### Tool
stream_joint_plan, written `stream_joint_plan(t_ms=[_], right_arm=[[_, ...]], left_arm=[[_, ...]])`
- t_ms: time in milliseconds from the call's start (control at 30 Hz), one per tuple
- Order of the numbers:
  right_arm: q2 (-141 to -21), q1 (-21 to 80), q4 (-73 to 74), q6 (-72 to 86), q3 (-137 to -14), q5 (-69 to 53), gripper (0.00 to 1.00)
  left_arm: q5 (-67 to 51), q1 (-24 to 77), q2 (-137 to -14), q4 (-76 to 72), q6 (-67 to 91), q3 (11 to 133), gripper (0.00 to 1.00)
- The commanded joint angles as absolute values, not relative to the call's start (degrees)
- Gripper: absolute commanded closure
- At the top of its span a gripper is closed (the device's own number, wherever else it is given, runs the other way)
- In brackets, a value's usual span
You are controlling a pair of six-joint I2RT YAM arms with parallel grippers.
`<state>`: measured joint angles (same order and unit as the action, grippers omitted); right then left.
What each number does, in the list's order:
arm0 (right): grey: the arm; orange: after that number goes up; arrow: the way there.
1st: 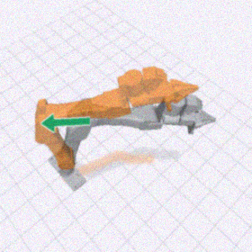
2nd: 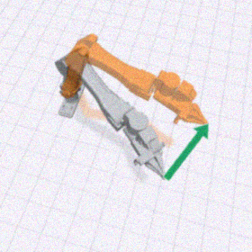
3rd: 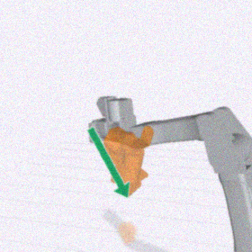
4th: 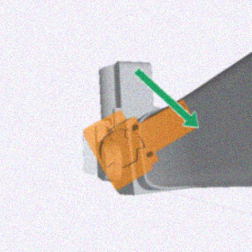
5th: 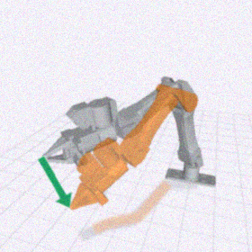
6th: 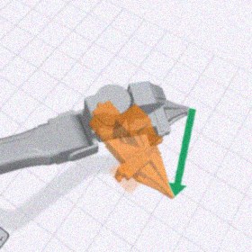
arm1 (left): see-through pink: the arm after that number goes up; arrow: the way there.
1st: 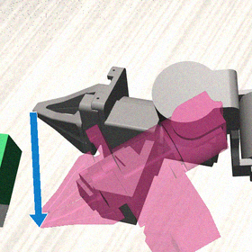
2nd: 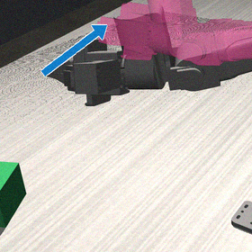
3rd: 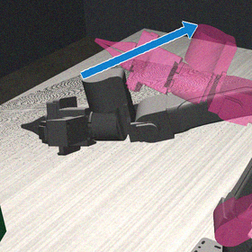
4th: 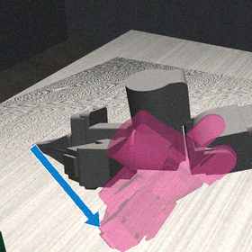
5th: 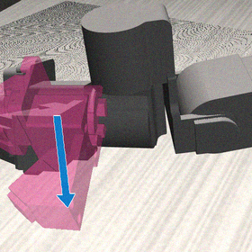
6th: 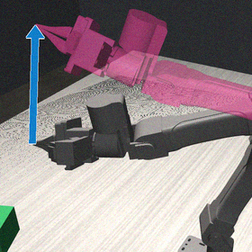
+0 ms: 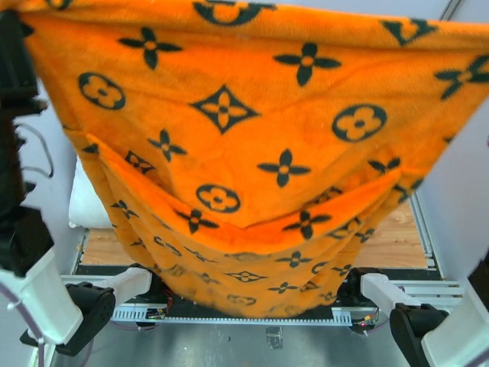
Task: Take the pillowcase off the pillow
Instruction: Fold the pillowcase at the center of the board.
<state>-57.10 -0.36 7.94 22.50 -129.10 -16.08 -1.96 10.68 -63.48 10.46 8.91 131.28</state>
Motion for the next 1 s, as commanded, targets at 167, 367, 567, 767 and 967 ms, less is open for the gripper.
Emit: stream_joint_plan(t_ms=[167,367,567,767,967], right_arm=[[-68.2,-0.5,7.0,17.2,-117.5,-5.2,0.99],[-76.2,-1.3,1.6,17.4,-108.2,-4.4,0.99],[-86.6,-4.2,-4.1,21.4,-100.4,-6.8,0.99],[-100.1,-6.8,-0.4,23.1,-110.0,-10.3,0.99],[-110.3,-7.7,7.1,19.9,-123.7,-13.5,0.99]], left_arm=[[7.5,10.1,-74.3,5.8,3.7,121.5,1.0],[11.1,10.1,-83.6,1.0,2.0,116.8,1.0],[12.9,10.1,-93.1,-7.5,1.0,108.4,1.0],[11.3,10.1,-109.7,-5.2,2.4,120.3,1.0],[10.8,10.1,-120.5,-4.4,3.2,130.1,1.0]])
